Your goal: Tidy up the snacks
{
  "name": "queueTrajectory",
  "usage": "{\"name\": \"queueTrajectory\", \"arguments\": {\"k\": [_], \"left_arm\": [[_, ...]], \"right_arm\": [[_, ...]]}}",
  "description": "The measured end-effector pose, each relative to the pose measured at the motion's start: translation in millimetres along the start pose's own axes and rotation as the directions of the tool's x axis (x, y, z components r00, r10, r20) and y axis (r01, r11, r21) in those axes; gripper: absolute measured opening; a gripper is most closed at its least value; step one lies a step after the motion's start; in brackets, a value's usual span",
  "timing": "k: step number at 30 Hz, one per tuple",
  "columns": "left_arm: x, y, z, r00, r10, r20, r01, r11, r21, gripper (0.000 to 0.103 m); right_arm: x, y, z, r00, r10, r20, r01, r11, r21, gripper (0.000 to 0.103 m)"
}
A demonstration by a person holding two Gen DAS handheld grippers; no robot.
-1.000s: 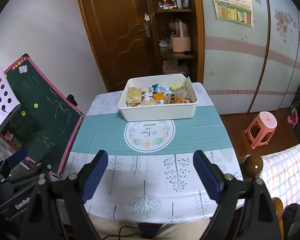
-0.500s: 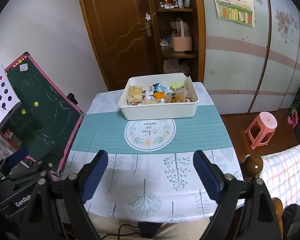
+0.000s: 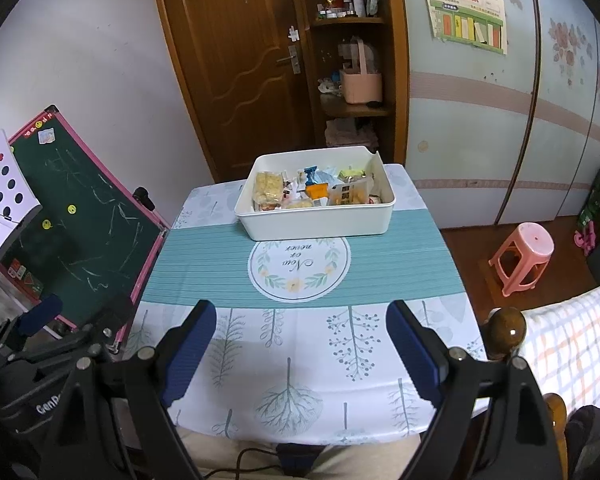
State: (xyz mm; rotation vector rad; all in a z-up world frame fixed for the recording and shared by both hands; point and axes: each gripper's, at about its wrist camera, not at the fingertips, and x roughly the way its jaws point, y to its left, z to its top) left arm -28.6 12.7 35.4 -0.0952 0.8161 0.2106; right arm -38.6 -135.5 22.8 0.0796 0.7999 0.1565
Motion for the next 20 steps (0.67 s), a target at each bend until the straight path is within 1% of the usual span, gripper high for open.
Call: {"name": "queueTrajectory", "arguments": {"k": [6,16,20], "left_arm": [[0.9,3.4,-0.4,1.0,-0.006,-0.001,0.006,1.0,0.0,0.103],[1.2,5.8,-2.4,1.0,0.013,0.003,-0.013,1.0,0.002,0.103],[2.1,6.3,-1.9,1.0,0.008,0.002,-0.008,1.0,0.003,0.103]], "right_arm": [[0.3,0.6,0.5,1.0,-0.002,0.001,0.002,1.0,0.003,0.088],[7.6,4.9,-2.5,1.0,0.008,-0.019,-0.008,1.0,0.011,0.088],[9.2,5.9,-2.7,1.0,0.007,-0.021,-0.007,1.0,0.013,0.088]]}}
